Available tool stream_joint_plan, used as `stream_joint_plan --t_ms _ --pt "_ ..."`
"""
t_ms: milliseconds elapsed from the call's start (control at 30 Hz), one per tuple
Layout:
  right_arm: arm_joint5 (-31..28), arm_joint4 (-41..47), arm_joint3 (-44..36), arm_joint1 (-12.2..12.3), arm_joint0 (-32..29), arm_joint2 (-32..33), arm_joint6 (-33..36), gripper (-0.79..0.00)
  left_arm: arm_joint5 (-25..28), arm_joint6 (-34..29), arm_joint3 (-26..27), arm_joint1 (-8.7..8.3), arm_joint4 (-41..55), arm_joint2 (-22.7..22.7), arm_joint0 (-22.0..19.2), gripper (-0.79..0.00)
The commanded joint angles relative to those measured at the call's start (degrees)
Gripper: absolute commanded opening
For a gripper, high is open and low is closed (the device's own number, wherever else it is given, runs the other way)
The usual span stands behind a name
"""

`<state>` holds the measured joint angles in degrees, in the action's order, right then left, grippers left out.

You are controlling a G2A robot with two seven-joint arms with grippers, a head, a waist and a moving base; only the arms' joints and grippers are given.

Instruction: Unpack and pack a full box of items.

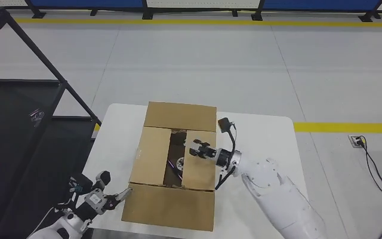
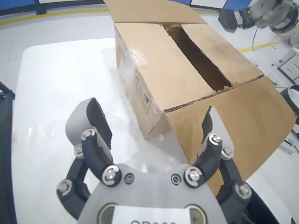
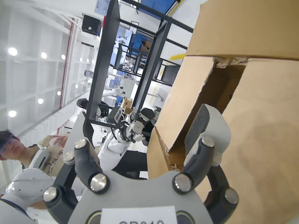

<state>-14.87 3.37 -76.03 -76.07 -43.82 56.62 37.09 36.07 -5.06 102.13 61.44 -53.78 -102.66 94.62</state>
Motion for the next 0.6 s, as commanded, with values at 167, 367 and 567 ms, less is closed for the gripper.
stream_joint_plan --t_ms 167,367,567 --pt "5.74 -1.96 7.36 -3.02 6.7 -7.88 -2.86 0.0 0.37 2.24 1.14 -0.1 2.65 -4.21 3.1 0.0" --pt "5.51 0.31 15.35 -6.08 11.75 -13.19 -2.03 0.0 0.82 3.06 2.1 0.0 2.31 -4.08 4.82 0.0" --pt "4.74 2.36 22.7 -9.33 15.5 -17.26 -2.45 0.0 0.71 3.35 3.51 0.07 0.15 -2.86 5.15 0.0"
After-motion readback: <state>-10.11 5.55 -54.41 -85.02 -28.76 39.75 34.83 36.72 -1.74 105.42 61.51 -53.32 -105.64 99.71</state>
